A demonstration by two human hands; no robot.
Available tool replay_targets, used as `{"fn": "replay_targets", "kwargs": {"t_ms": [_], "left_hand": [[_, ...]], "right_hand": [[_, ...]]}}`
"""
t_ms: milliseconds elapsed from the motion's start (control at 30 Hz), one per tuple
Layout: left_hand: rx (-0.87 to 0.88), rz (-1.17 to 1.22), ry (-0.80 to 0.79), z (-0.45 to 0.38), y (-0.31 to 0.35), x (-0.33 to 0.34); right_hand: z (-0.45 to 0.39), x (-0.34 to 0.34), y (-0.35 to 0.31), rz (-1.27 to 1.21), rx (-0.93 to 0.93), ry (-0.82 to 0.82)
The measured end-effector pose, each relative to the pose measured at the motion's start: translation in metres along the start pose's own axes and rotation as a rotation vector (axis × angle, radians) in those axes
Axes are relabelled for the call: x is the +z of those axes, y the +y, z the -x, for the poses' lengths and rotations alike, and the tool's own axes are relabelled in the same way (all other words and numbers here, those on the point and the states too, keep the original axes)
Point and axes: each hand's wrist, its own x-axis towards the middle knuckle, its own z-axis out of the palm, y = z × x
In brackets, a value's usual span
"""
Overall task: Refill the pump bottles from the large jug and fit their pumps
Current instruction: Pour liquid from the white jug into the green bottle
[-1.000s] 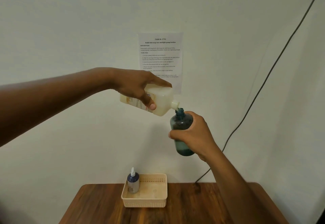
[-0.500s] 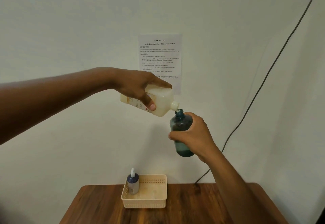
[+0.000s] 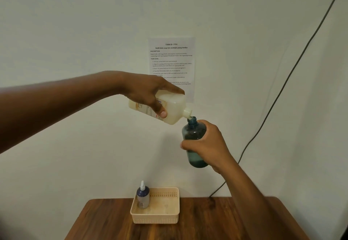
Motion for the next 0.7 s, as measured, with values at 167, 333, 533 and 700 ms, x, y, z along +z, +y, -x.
{"fn": "replay_targets", "kwargs": {"t_ms": [167, 333, 533, 700], "left_hand": [[0.009, -0.013, 0.009, -0.0007, 0.0013, -0.0012], [-0.002, -0.045, -0.004, -0.0002, 0.0029, -0.0015], [-0.001, -0.034, -0.015, -0.0012, 0.0008, -0.0025], [-0.008, -0.033, -0.01, -0.0033, -0.0006, -0.0021]], "right_hand": [[-0.0006, -0.0008, 0.001, -0.001, -0.003, 0.003], [-0.0019, 0.0001, 0.0012, 0.004, -0.001, 0.004], [-0.002, 0.0005, 0.0011, 0.007, 0.002, 0.002], [-0.0021, 0.0001, 0.0015, 0.004, 0.003, 0.002]]}}
